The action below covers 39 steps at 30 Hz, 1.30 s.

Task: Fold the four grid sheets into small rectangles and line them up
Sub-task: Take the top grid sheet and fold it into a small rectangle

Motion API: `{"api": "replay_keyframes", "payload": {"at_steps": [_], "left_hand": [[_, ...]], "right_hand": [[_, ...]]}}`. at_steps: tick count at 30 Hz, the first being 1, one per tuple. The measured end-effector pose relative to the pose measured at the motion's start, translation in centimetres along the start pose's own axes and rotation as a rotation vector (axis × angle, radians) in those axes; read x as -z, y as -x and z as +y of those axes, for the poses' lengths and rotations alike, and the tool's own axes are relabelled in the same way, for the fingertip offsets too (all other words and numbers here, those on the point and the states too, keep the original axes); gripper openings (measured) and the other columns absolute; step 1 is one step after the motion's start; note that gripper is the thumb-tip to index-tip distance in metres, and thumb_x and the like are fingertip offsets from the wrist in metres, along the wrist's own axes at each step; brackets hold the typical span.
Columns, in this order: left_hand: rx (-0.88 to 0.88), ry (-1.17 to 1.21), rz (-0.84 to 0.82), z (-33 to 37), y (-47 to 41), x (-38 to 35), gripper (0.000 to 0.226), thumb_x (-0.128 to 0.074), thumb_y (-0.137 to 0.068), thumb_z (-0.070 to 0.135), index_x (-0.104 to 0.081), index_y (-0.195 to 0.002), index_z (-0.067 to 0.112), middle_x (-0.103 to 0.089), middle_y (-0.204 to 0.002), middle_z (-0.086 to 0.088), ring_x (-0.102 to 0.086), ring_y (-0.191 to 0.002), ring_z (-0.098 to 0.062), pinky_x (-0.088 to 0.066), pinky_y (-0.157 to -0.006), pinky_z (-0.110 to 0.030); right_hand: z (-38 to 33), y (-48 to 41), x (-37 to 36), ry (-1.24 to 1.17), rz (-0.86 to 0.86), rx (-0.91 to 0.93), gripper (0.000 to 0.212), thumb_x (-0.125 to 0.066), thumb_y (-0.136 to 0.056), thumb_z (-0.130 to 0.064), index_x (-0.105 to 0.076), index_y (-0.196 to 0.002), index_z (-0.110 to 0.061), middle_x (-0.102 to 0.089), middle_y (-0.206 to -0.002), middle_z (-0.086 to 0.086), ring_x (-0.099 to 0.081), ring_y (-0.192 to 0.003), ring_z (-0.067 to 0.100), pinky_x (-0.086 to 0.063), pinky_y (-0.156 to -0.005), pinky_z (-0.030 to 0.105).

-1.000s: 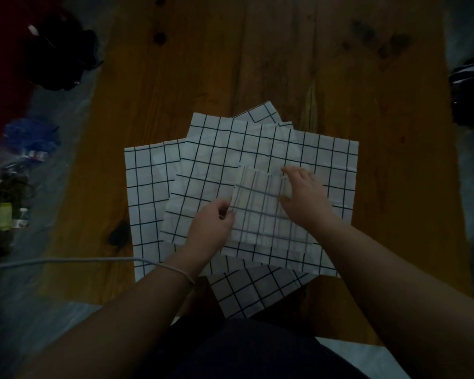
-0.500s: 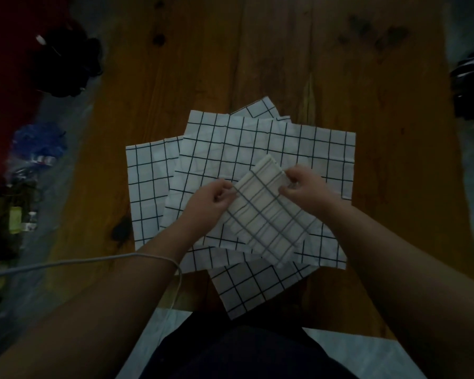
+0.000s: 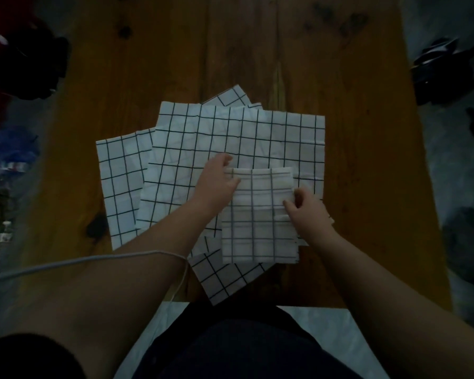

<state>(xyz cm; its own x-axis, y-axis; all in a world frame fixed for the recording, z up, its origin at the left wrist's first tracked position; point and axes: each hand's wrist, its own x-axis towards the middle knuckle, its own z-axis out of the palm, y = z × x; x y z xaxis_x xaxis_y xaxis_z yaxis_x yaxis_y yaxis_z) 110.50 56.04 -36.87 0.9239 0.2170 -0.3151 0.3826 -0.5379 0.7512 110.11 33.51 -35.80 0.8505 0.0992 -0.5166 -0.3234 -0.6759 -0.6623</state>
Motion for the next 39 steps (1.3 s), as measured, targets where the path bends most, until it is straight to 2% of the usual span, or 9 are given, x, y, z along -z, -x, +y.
{"api": "replay_keyframes", "payload": {"at_steps": [4,8,10,13,21,26,30,36,39], "left_hand": [[-0.113,-0.204,0.002,-1.9,3.7,0.0,0.055,-0.067,-0.091,0.013,-0.044,-0.142,0.017,-0.042,-0.144,-0.006,-0.039,-0.135,-0.019,-0.034,-0.117,-0.038],[-0.021,-0.109,0.046,-3.8,7.8,-0.3,0.069,-0.066,-0.092,0.010,-0.033,-0.149,0.026,-0.019,-0.158,-0.005,-0.025,-0.135,0.000,-0.022,-0.115,-0.022],[0.115,0.013,0.120,-4.0,8.5,-0.7,0.069,-0.068,-0.089,0.012,-0.034,-0.147,0.027,-0.030,-0.150,-0.007,-0.041,-0.132,-0.016,-0.037,-0.114,-0.035],[0.400,0.134,0.164,-3.5,8.7,-1.0,0.069,-0.071,-0.088,0.014,-0.034,-0.146,0.016,-0.041,-0.140,-0.010,-0.054,-0.099,-0.011,-0.054,-0.095,-0.043],[0.417,0.159,0.077,-2.8,8.6,-2.0,0.039,-0.070,-0.088,0.008,-0.042,-0.113,0.018,-0.057,-0.094,0.004,-0.054,-0.079,-0.004,-0.042,-0.059,-0.020],[0.400,0.273,0.039,-2.5,7.9,-1.1,0.030,-0.069,-0.092,0.013,-0.051,-0.116,0.016,-0.055,-0.094,0.006,-0.054,-0.082,-0.003,-0.044,-0.064,-0.017],[0.468,0.551,-0.167,-2.8,7.6,0.8,0.037,-0.070,-0.093,0.019,-0.057,-0.124,0.004,-0.066,-0.119,-0.012,-0.067,-0.104,-0.029,-0.058,-0.091,-0.047],[0.470,0.684,-0.225,-2.9,7.6,2.1,0.019,-0.062,-0.098,0.014,-0.061,-0.115,0.006,-0.068,-0.116,-0.019,-0.071,-0.101,-0.033,-0.062,-0.081,-0.044],[0.449,0.680,-0.228,-2.9,7.6,2.3,0.021,-0.063,-0.098,0.014,-0.061,-0.118,0.010,-0.070,-0.113,-0.017,-0.073,-0.097,-0.030,-0.062,-0.075,-0.040]], "right_hand": [[0.7,0.4,0.6,0.027,0.052,0.032,0.042,-0.059,-0.100,-0.026,-0.047,-0.140,-0.018,-0.054,-0.102,-0.011,-0.057,-0.090,0.006,-0.050,-0.075,0.025],[1.5,1.8,0.9,-0.107,0.001,-0.040,0.044,-0.062,-0.098,-0.020,-0.046,-0.139,-0.015,-0.055,-0.118,-0.004,-0.057,-0.105,0.015,-0.053,-0.085,0.035],[1.7,2.3,0.8,-0.146,-0.010,-0.068,0.043,-0.062,-0.098,-0.019,-0.046,-0.138,-0.014,-0.055,-0.120,-0.001,-0.055,-0.106,0.016,-0.052,-0.085,0.036],[1.5,2.3,0.5,-0.166,-0.011,-0.085,0.042,-0.063,-0.097,-0.017,-0.048,-0.137,-0.014,-0.054,-0.113,-0.005,-0.054,-0.101,0.013,-0.049,-0.074,0.025],[1.0,2.0,-1.1,-0.060,-0.042,-0.101,0.048,-0.066,-0.095,-0.017,-0.047,-0.139,-0.017,-0.055,-0.117,-0.001,-0.056,-0.111,0.018,-0.052,-0.092,0.036],[0.3,1.3,-0.8,-0.236,-0.109,-0.223,0.054,-0.071,-0.091,-0.020,-0.047,-0.139,-0.014,-0.055,-0.120,0.004,-0.060,-0.111,0.025,-0.054,-0.096,0.048],[0.3,0.9,0.5,-0.466,-0.227,-0.293,0.032,-0.067,-0.094,-0.015,-0.059,-0.125,-0.010,-0.064,-0.120,0.015,-0.064,-0.107,0.033,-0.056,-0.082,0.045],[0.6,1.8,1.0,-0.318,-0.282,-0.098,0.015,-0.063,-0.097,-0.019,-0.062,-0.111,-0.016,-0.067,-0.114,0.011,-0.066,-0.106,0.029,-0.055,-0.093,0.049],[0.4,1.7,1.4,-0.396,-0.305,-0.109,0.029,-0.061,-0.098,-0.016,-0.056,-0.126,-0.011,-0.062,-0.125,0.015,-0.063,-0.112,0.032,-0.055,-0.096,0.053]]}}
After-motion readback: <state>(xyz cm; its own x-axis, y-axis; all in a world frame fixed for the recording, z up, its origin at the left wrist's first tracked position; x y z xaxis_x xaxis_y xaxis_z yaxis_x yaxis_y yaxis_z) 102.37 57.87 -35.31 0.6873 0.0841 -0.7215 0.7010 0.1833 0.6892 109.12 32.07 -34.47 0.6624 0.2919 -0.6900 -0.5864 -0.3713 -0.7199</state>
